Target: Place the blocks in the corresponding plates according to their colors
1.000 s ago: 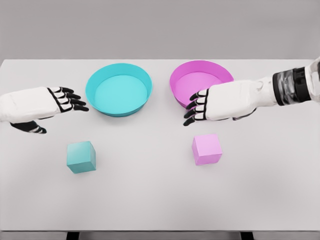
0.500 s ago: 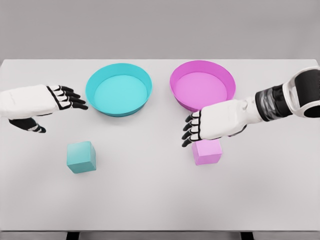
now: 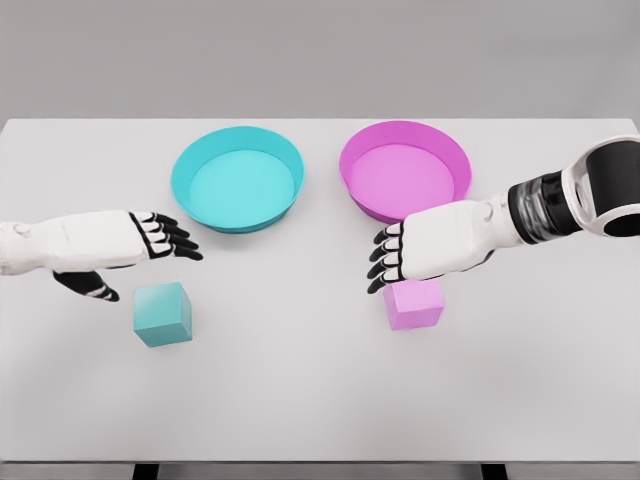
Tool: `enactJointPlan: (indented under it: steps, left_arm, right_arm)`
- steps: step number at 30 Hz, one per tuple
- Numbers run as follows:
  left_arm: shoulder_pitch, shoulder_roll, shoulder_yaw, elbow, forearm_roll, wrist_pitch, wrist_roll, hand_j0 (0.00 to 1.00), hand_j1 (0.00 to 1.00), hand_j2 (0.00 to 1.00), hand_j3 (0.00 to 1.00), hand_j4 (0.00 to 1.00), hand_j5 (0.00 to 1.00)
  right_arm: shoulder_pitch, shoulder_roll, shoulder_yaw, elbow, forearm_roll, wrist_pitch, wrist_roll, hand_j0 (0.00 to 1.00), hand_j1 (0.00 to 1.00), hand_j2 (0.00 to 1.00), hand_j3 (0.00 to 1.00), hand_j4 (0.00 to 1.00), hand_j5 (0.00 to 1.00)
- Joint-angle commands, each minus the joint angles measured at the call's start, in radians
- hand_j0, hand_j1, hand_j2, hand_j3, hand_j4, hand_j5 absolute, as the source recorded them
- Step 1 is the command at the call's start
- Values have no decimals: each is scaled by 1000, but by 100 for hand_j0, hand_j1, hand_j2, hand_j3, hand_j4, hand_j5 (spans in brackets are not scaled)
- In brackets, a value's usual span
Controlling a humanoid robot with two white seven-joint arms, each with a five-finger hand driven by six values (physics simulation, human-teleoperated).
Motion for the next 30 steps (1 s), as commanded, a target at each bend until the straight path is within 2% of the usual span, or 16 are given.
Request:
enactJointPlan:
  steps: [1,8,10,20,30]
  left_arm:
    - [0,-4,-28,-4,4,3,0,100,100,100,100,100,100]
    - [18,48,-32,-8,2,3,0,100,100,100,100,100,100]
    - [51,41,-32,-13,-5,3,0,100,100,100,100,100,100]
    - [54,-10,-32,-13,-67,3,0,100,100,100,100,100,100]
    - [52,-54,-32,-8,-71,3,0,100,100,100,100,100,100]
  right_arm:
    - [-2,0,1,0,-4,2,0,100,100,100,100,100,100]
    - [6,9,50,5,4,2,0,100,100,100,100,100,100]
    - [8,10,52,9,7,2,0,100,100,100,100,100,100]
    - [6,41,90,18,56,2,0,100,100,100,100,100,100]
    - [6,44,90,38,56,2,0,100,100,100,100,100,100]
